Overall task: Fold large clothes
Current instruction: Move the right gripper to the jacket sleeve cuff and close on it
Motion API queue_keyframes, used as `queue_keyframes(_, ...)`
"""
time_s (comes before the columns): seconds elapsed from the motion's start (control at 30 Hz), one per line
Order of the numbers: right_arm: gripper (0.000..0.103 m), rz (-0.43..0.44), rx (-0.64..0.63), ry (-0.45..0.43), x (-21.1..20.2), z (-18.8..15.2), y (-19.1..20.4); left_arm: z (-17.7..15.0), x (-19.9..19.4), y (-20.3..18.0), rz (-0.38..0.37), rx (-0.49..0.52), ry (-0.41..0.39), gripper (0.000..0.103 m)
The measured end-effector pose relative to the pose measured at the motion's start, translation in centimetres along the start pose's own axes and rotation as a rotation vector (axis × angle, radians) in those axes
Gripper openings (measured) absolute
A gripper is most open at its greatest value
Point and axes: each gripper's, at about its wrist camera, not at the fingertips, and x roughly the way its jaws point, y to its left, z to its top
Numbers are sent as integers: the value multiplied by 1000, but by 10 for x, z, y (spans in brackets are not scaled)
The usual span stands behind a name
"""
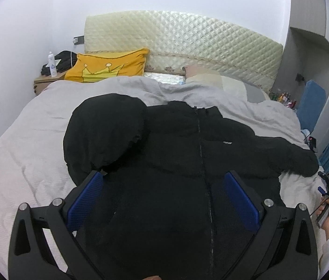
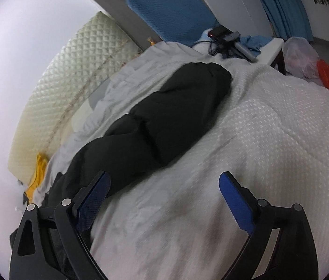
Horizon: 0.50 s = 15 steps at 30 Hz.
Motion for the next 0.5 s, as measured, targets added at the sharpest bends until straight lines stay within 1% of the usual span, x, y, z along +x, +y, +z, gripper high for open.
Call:
queue_keyframes(0.13, 95, 35, 71, -8, 14, 19, -22, 5, 11, -8, 19, -8, 30, 103)
queue_keyframes(0.2, 95, 39, 100, -14, 23, 28, -30, 10, 19, -15, 28, -11, 52, 103)
queue_keyframes(0.3, 95, 57, 141, -12, 42, 39, -42, 17, 27, -25, 31, -13, 54, 103)
queue_keyframes(0.37, 95, 53, 152, -13, 57, 45, -45, 19, 34, -31, 38, -8, 44, 103)
queue_keyframes(0.5, 95, 61, 168, -52, 80, 58, -46, 13, 51, -37, 71, 27, 65, 103)
